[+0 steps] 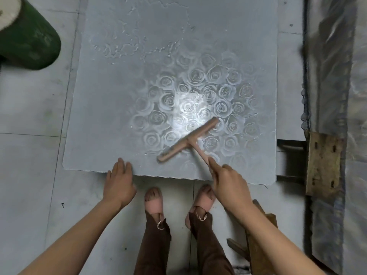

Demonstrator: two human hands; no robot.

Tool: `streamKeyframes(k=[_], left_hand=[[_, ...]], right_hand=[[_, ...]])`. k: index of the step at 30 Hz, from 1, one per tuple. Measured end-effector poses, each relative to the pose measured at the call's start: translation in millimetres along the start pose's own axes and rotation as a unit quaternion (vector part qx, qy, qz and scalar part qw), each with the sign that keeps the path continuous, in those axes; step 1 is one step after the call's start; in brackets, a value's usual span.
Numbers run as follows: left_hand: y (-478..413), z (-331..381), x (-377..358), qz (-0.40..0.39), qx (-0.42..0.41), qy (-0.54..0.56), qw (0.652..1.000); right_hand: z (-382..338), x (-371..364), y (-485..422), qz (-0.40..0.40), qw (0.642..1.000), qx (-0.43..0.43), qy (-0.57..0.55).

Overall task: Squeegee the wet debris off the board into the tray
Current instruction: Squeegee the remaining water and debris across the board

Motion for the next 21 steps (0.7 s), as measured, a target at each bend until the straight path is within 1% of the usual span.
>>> streamKeyframes(k=[2, 5, 8, 10, 12, 14, 16, 18, 19, 21], left_hand=[[-0.6, -7.9, 0.4, -0.005, 0.001, -0.002, 1.0], [-2.7, -18.5, 1.7, -0.011, -0.01, -0.01, 1.0], [-6.4, -29.9, 0.8, -0.011, -0.017, -0.012, 1.0], [-10.1, -35.8, 0.7, -0.009, -0.031, -0.023, 0.999], [-12.2, -41.1, 0.4, -0.003, -0.045, -0.024, 0.999], [-13.8, -48.4, 1.3, 0.011, -0.062, 0.003, 0.998], [-15.3, -51.4, 4.7, 0.027, -0.085, 0.045, 0.995], [-14.1, -66.8, 9.1, 0.053, -0.097, 0.09, 0.99], [-13.3, -67.8, 9.5, 0.06, -0.097, 0.095, 0.989], [-13.5, -73.0, 10.5, 0.066, -0.088, 0.099, 0.989]], right_hand=[[-14.6, 7.2, -16.8, 0.01, 1.0, 0.0, -0.007], [3.9, 13.2, 14.4, 0.022, 1.0, -0.013, -0.008], [22.3, -1.9, 58.2, -0.014, 0.999, -0.05, 0.004], [7.8, -12.6, 60.2, -0.026, 0.998, -0.06, 0.006], [-19.5, -19.2, 35.6, -0.011, 0.999, -0.038, -0.009], [-54.1, -15.8, -3.8, 0.011, 1.0, -0.018, -0.002], [-74.4, -2.4, -27.8, 0.024, 1.0, -0.018, -0.002], [-84.1, 3.5, -22.7, 0.051, 0.999, -0.013, 0.013], [-76.5, 1.5, -7.7, 0.052, 0.999, -0.014, 0.009], [-65.6, -12.8, 27.4, 0.022, 0.999, -0.037, -0.001]])
Point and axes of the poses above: each hand's wrist, its own y-axis away from the middle knuckle, its own x-axis out of the back of the hand, z = x × y, the point moved 2 cm from there along -y, towards the middle knuckle, and after that the axes turned 14 degrees about -z, right-handed, at the moved point
